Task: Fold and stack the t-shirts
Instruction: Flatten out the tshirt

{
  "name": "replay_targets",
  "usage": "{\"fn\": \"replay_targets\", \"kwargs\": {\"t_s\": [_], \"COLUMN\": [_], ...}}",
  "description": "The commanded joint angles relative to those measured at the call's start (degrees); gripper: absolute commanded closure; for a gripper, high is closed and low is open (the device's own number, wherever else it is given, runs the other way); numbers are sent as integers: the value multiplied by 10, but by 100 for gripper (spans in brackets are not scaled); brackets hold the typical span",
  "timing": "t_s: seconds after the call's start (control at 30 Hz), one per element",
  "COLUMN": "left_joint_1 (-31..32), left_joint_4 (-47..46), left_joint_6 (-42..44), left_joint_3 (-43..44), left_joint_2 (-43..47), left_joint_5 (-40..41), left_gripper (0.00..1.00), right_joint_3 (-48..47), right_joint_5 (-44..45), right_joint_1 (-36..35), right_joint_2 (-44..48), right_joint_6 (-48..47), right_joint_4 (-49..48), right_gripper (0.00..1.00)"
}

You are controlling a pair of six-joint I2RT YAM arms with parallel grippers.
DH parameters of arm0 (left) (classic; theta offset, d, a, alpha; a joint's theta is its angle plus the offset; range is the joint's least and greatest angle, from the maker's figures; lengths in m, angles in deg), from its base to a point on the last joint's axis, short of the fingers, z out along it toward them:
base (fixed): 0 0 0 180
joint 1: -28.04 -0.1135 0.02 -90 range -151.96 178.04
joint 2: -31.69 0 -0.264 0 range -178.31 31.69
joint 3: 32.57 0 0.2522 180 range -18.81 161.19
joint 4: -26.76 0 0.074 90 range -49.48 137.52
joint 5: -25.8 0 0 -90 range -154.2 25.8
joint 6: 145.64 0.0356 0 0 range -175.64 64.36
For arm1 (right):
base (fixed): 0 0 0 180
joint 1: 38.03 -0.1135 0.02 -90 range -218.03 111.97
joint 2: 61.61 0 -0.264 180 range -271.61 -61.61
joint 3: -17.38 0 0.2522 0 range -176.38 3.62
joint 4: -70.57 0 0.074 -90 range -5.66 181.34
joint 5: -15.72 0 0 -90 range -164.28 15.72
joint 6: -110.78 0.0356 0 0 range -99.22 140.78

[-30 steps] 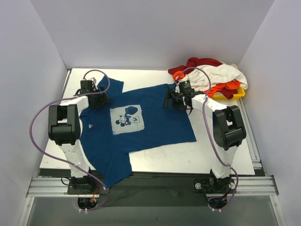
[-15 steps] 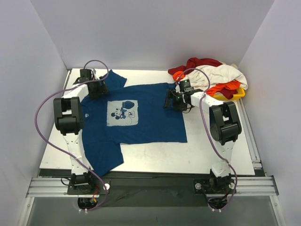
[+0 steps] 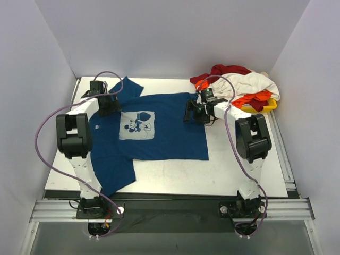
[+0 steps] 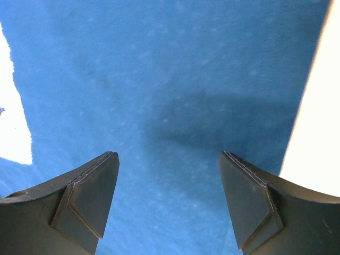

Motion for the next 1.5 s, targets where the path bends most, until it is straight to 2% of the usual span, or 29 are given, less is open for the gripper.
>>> {"fn": "replay_targets", "kwargs": {"t_s": [0.0,0.07,0.17,0.33,0.47,1.0,1.17,1.47], "left_joint_1": [-1,3,4,7,7,6,6,4], "left_joint_4": [-44,-75,-88,-109,-123,-78,-57,2], "left_joint_6": [-10,-22,-27,-31,-39,-33,-25,-8], "left_joint_3": [-89,-176,-254,-334,-352,-223,-181,-45], "left_joint_2": [142,202,241,256,238,111,83,3], "left_joint_5": [66,84,102,123,105,98,101,96], "left_gripper": [16,16,15,14,14,14,14,13], "right_joint_3": [2,18,53,134,156,107,54,-21], "right_joint_5": [2,14,26,28,22,5,-5,-16], "right_joint_1": [-21,-34,-52,-65,-67,-18,-8,12], "right_joint_2": [64,73,88,117,120,53,20,-28], "right_joint_6": [-18,-19,-15,2,11,24,20,21], "right_joint_4": [15,13,4,-41,-59,-28,-6,28], "right_gripper": [23,23,23,23,23,24,24,24]}}
